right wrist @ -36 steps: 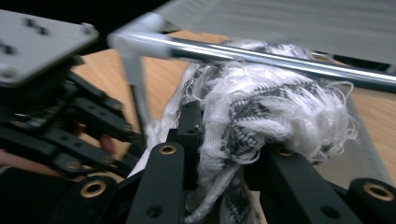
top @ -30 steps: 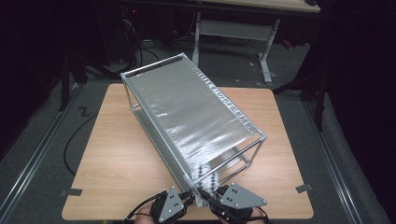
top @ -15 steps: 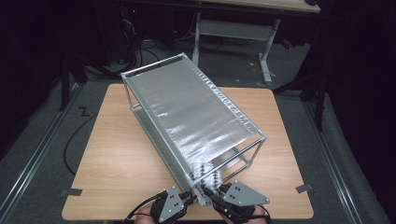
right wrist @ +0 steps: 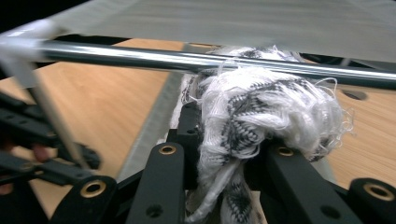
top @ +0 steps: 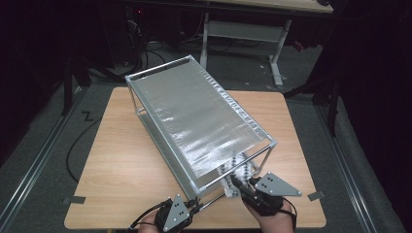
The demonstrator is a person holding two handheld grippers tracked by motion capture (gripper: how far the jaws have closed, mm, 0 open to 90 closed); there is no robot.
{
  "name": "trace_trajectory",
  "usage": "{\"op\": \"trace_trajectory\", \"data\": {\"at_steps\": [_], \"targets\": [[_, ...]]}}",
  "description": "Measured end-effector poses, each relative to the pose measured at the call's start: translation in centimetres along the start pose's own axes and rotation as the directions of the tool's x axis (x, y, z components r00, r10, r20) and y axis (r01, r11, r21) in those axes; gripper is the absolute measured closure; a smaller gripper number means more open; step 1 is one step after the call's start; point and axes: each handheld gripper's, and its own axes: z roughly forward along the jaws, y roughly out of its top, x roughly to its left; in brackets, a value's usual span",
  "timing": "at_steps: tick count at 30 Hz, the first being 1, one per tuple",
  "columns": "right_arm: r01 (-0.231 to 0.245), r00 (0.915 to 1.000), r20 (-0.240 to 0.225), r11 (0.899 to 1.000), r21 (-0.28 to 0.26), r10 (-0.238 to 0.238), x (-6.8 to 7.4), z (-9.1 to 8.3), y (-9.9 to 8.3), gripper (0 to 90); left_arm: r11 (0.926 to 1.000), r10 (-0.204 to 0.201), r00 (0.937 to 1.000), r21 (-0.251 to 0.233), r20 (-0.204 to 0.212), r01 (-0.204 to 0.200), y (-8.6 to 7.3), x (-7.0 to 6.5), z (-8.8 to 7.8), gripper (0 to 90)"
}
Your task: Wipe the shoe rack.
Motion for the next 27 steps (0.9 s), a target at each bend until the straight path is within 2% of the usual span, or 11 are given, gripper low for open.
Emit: {"op": "trace_trajectory", "data": {"at_steps": [7, 11, 15, 17, 20, 27], "targets": [[-0.056, 0.9965, 0.060, 0.998, -0.010, 0.057, -2.7, -0.4, -0.2, 75.3, 1.0000, -0.001, 1.0000, 0.001, -0.005, 0.001, -0.2, 0.0, -0.3, 79.4], [-0.092, 0.9907, 0.099, 0.995, -0.021, 0.094, -4.2, -0.7, -0.3, 75.3, 1.0000, 0.000, 1.0000, 0.002, -0.005, 0.000, -0.3, 0.0, -0.5, 79.3], [-0.135, 0.9802, 0.141, 0.990, -0.036, 0.139, -5.8, -1.0, -0.6, 75.3, 1.0000, 0.004, 0.9999, 0.003, -0.010, -0.004, -0.3, 0.0, -0.7, 79.3], [-0.158, 0.9703, 0.178, 0.986, -0.050, 0.164, -6.6, -1.3, -0.9, 75.6, 1.0000, 0.004, 0.9999, 0.003, -0.011, -0.004, -0.3, 0.0, -0.7, 79.3], [-0.181, 0.9585, 0.212, 0.981, -0.066, 0.191, -7.2, -1.4, -1.2, 75.6, 1.0000, 0.003, 0.9999, 0.003, -0.012, -0.003, -0.3, -0.1, -0.6, 79.3], [-0.164, 0.9607, 0.217, 0.985, -0.058, 0.173, -7.1, -1.4, -1.1, 75.3, 1.0000, 0.004, 0.9999, 0.004, -0.012, -0.004, -0.3, 0.0, -0.7, 79.2]]}}
